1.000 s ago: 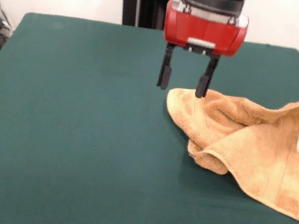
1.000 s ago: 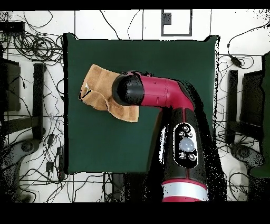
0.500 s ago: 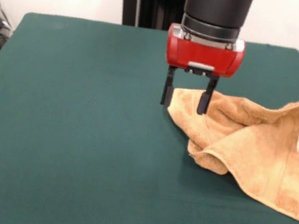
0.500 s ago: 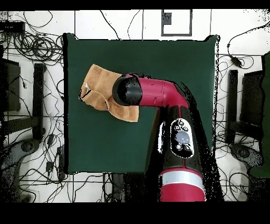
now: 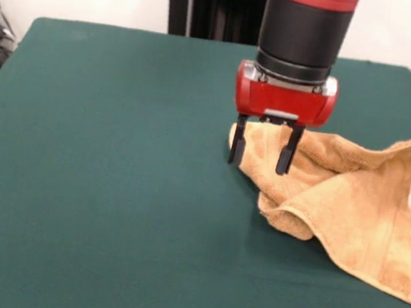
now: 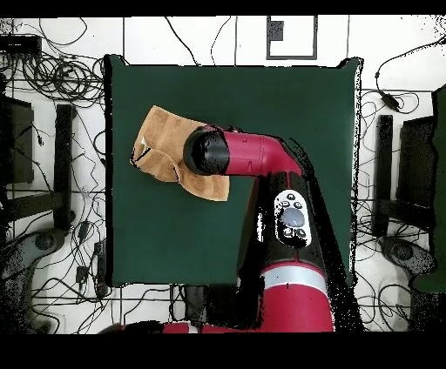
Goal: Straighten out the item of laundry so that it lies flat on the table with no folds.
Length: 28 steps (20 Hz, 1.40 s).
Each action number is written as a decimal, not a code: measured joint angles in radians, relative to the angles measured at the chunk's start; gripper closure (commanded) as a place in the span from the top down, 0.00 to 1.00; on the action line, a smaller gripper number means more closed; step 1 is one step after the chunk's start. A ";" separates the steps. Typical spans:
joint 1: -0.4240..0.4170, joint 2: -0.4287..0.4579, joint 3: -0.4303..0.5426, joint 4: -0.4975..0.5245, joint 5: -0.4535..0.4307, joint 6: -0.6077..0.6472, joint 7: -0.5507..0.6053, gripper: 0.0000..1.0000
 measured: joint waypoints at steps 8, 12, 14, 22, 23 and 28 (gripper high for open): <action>0.003 0.041 0.000 0.000 0.000 -0.034 0.000 1.00; 0.003 0.048 0.000 0.000 0.000 -0.036 0.000 1.00; 0.001 0.047 0.003 0.002 0.000 -0.036 0.000 1.00; -0.046 -0.090 0.029 0.104 0.000 -0.035 0.000 1.00; -0.052 -0.107 0.030 0.113 0.000 -0.035 0.000 1.00; -0.078 -0.187 0.029 0.152 0.000 -0.032 0.000 1.00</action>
